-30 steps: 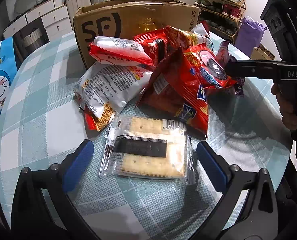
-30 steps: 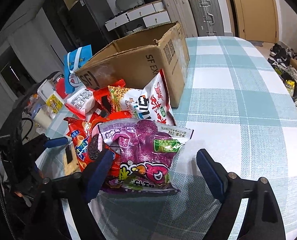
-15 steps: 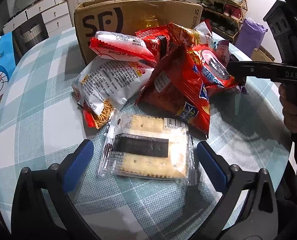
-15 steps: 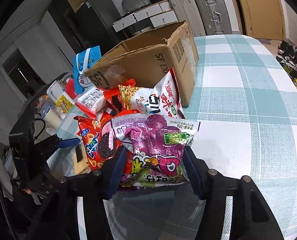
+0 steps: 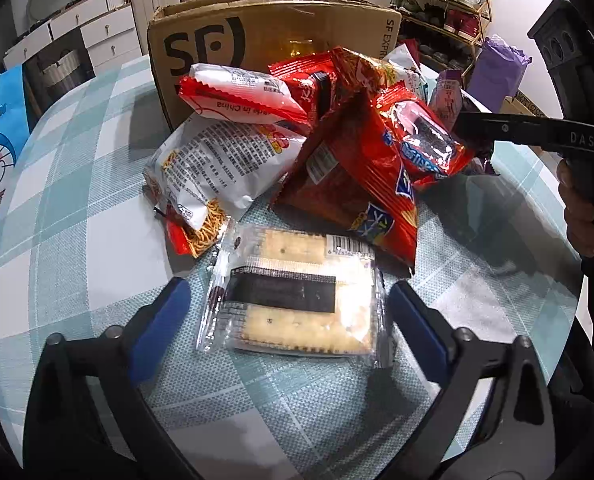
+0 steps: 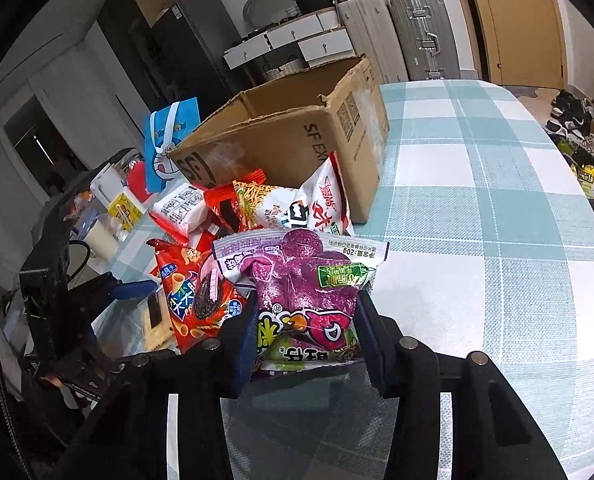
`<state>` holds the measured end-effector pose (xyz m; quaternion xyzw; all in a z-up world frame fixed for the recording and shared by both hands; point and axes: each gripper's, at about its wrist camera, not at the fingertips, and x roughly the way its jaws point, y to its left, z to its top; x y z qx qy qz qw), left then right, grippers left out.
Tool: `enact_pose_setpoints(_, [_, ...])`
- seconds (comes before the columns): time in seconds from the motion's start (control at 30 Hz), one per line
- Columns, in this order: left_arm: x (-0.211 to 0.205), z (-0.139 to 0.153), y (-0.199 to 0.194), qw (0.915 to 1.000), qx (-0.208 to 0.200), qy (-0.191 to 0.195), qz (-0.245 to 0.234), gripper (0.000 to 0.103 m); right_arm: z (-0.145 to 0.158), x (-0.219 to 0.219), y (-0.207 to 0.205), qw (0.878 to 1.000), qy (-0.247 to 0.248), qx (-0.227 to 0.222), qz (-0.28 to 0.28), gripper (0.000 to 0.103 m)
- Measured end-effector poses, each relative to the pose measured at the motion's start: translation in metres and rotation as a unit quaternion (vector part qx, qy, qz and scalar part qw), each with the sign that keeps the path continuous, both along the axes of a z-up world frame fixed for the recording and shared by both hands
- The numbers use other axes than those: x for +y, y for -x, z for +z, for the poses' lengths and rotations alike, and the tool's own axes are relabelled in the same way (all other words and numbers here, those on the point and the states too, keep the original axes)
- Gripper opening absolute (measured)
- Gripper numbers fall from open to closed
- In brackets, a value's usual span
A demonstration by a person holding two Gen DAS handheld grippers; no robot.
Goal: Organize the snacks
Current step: 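Grasp the purple candy bag with the right gripper while the left grasps the cracker pack, then lift both held packs over the cardboard box and release them inside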
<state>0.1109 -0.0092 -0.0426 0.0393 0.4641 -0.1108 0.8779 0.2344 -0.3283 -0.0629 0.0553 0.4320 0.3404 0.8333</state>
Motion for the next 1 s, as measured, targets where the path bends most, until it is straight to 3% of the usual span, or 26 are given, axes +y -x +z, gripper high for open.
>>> enact_pose_setpoints(0.4, [-0.002, 0.008, 0.01, 0.9993, -0.012, -0.002, -0.037, 0.06, 0.007, -0.004, 0.0, 1.0, -0.005, -0.01, -0.007, 0.045])
enact_pose_setpoints(1.0, [0.014, 0.022, 0.01, 0.9994, -0.022, 0.013, -0.025, 0.059, 0.018, -0.01, 0.006, 0.999, -0.016, -0.032, -0.014, 0.045])
